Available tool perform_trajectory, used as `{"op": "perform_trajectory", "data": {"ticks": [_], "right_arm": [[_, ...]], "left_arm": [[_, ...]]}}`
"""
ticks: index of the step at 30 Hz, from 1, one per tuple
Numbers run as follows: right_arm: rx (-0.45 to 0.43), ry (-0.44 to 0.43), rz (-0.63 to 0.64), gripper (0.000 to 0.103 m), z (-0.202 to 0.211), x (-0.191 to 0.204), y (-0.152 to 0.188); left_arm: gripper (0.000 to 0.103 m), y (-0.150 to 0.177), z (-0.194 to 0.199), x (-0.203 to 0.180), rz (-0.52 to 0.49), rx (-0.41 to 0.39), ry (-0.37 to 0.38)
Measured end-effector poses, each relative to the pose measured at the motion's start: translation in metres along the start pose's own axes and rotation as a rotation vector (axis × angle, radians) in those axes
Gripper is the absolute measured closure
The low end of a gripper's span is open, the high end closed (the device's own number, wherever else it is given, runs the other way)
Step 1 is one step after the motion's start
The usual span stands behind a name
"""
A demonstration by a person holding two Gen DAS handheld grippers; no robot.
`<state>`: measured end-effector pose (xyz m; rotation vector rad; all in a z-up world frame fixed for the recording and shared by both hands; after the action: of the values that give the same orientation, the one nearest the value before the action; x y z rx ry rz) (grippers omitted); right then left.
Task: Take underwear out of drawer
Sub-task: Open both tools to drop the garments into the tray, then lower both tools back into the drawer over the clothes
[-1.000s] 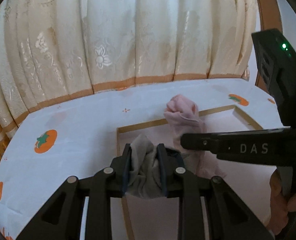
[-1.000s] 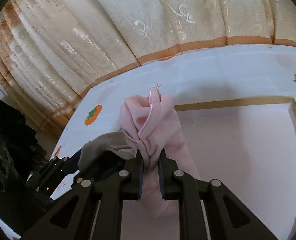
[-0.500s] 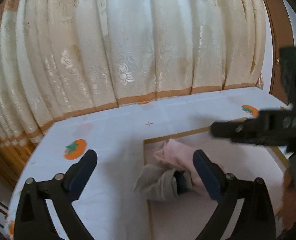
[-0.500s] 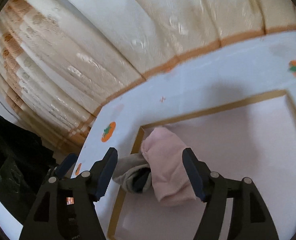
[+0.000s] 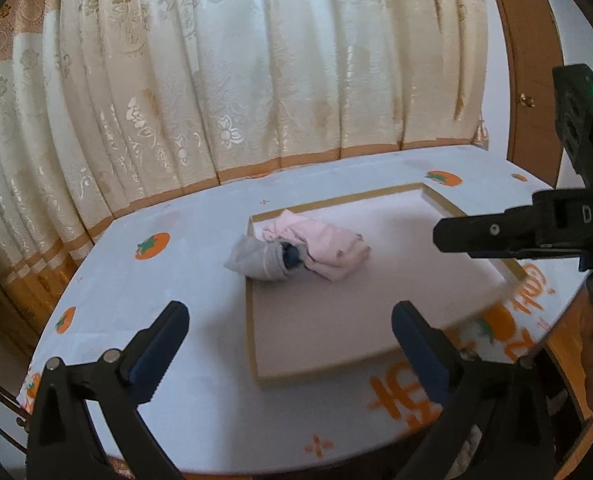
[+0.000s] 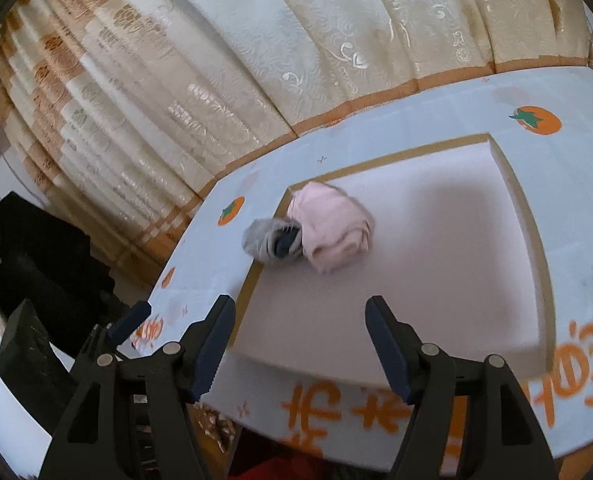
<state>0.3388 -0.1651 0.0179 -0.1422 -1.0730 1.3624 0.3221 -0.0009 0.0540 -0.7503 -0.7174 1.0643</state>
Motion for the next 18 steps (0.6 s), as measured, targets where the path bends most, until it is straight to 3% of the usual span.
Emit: {"op": "perform_trajectory", "data": {"ticks": [10,18], "right_arm": [[-0.005,0.01,0.089,0.034,0.035,0.006,0.051],[0.018,0.043,0.151,0.034,0.06,-0.016,0.094]], "left_arm": [[0.0,0.042,0.026,-0.021,0.008,0.027,0.035],[0.0,0.084,0.031,-0.054,-0.022,0.089,0.091]]}}
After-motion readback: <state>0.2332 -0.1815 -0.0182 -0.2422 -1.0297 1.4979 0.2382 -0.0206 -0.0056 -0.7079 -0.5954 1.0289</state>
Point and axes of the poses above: each gripper's, at about its wrist camera, not at the fingertips, and z roughly against the way its jaws point, x to its left, y to its underside, the point moved 4 cm from there along -z, roughly the way its jaws point
